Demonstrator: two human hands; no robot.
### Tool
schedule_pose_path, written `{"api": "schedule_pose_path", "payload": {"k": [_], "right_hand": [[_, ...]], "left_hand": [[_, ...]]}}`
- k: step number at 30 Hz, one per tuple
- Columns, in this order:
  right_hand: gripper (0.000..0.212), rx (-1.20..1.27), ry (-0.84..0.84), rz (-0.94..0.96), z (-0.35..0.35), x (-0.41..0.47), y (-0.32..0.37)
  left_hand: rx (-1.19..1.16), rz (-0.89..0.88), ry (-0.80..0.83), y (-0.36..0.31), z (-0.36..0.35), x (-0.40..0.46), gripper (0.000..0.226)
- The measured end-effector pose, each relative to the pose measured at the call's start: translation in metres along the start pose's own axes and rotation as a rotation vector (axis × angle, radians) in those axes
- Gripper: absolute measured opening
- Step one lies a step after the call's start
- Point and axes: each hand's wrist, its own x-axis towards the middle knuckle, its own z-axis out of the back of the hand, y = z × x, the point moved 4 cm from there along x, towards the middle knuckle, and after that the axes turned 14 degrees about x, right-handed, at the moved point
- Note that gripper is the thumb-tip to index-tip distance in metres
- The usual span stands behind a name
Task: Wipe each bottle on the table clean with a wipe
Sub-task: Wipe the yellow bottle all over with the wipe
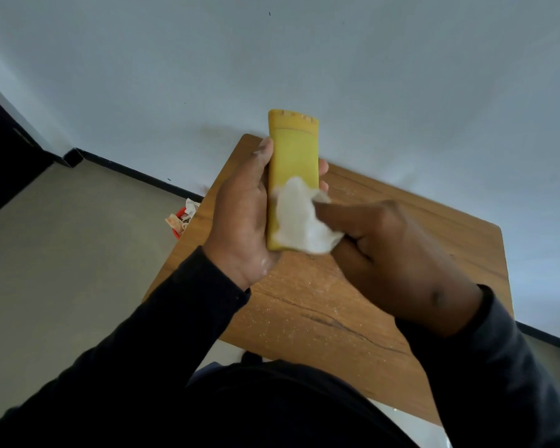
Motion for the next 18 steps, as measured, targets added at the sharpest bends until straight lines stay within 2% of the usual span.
{"api": "schedule_pose_path", "payload": {"k": [2, 6, 7, 9, 11, 13, 15, 18], "right_hand": [[0.036, -0.026, -0.048, -0.056, 0.007, -0.001, -0.008], [0.037, 0.068, 0.144, -0.016, -0.006, -0.010, 0.001], [0.038, 0.059, 0.131, -0.014, -0.006, -0.009, 0.000], [0.037, 0.037, -0.007, -0.065, 0.005, 0.001, -0.012], [0.027, 0.042, -0.118, -0.116, 0.020, 0.010, -0.028], [0.025, 0.011, -0.130, -0.126, 0.026, 0.014, -0.036], [0.029, 0.013, -0.077, -0.114, 0.019, 0.010, -0.034], [0.032, 0.090, 0.098, -0.047, -0.002, -0.005, -0.021]], "left_hand": [[-0.003, -0.023, -0.012, -0.001, 0.001, 0.001, 0.050], [0.011, 0.028, 0.028, 0.001, 0.004, 0.002, 0.058], [0.011, 0.043, 0.057, 0.003, 0.004, 0.003, 0.057], [0.021, 0.028, 0.097, 0.005, 0.003, 0.004, 0.050], [0.024, 0.012, 0.099, 0.004, 0.002, 0.004, 0.044], [0.021, 0.013, 0.092, 0.002, 0.004, 0.006, 0.042], [0.013, 0.024, 0.079, -0.001, 0.008, 0.009, 0.042], [0.003, 0.044, 0.085, -0.003, 0.013, 0.011, 0.053]]}}
